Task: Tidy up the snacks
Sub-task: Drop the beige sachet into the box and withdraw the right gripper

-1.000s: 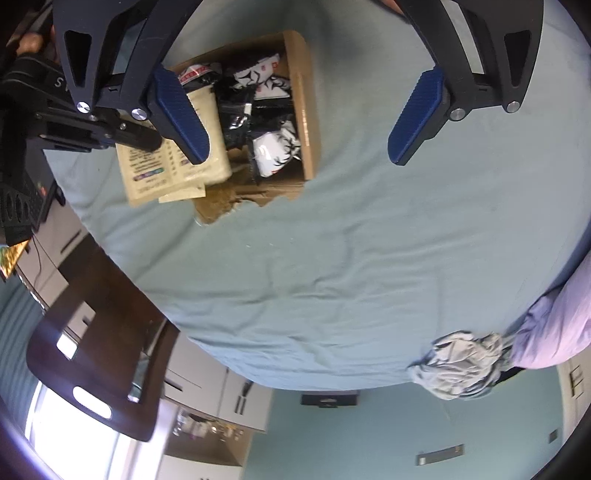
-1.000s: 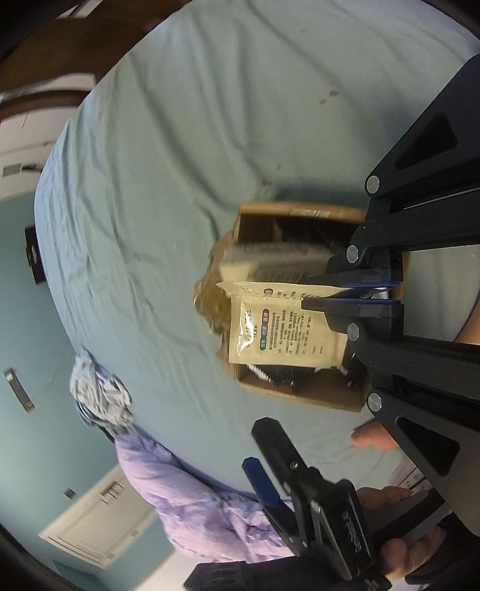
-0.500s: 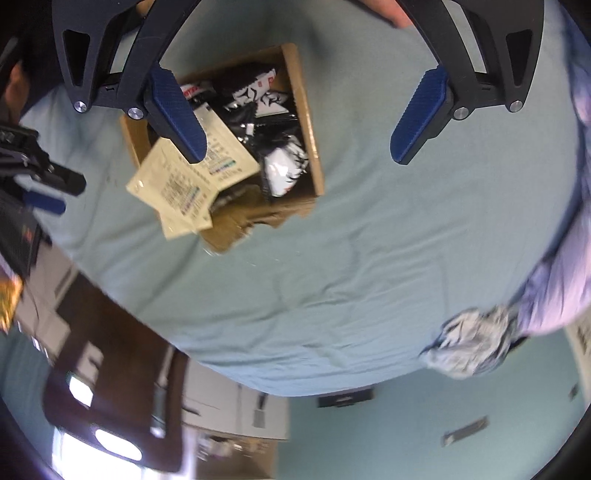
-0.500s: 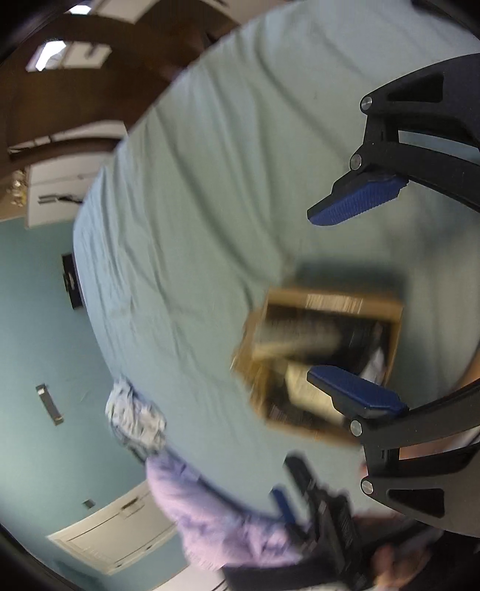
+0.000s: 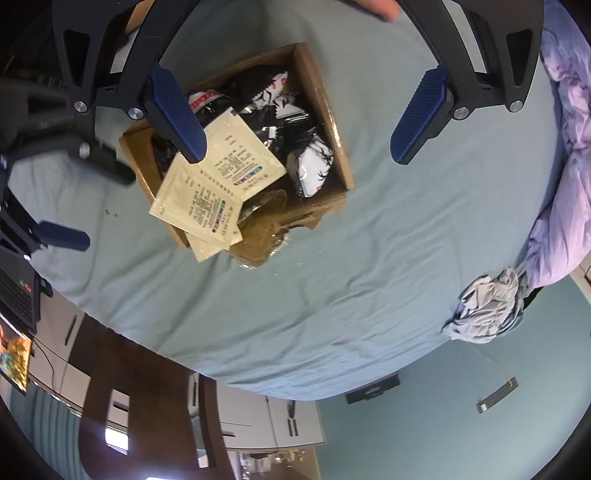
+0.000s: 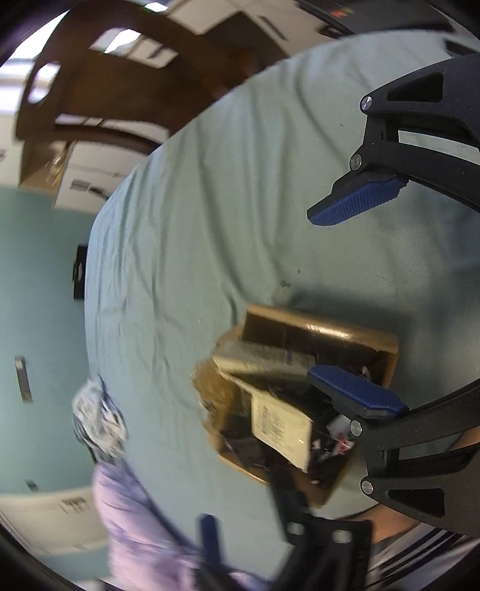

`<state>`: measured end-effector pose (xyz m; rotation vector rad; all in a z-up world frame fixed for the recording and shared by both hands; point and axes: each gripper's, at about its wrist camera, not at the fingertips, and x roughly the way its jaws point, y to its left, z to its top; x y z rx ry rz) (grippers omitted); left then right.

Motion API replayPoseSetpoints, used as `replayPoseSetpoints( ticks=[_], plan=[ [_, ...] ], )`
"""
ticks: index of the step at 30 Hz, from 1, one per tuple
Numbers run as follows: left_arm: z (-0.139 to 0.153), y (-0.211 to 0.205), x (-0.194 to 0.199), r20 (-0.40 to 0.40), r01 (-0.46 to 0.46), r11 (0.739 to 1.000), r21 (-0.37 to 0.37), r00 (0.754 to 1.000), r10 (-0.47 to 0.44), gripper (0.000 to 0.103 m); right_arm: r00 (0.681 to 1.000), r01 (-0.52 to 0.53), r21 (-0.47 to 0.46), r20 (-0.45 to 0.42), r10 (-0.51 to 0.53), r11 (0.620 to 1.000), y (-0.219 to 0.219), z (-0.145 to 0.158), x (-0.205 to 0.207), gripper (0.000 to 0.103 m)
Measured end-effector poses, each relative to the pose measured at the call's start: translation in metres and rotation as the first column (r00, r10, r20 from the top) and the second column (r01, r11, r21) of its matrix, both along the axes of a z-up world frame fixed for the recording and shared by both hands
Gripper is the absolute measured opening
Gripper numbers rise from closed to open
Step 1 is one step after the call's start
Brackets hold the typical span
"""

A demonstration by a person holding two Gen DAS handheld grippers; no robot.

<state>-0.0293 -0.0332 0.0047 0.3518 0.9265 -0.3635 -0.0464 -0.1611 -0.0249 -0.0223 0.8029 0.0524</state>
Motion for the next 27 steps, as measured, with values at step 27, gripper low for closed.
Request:
replayPoseSetpoints(
  ticks=[27],
  plan=[
    [-0.002,-0.006,0.003,0.008,-0.007,1.0,0.026,1.0,0.007,0.102,1.0,-0.015,0.04,0.011,0.014,0.999,-0.001,0.002,0.005,0.078]
  ],
)
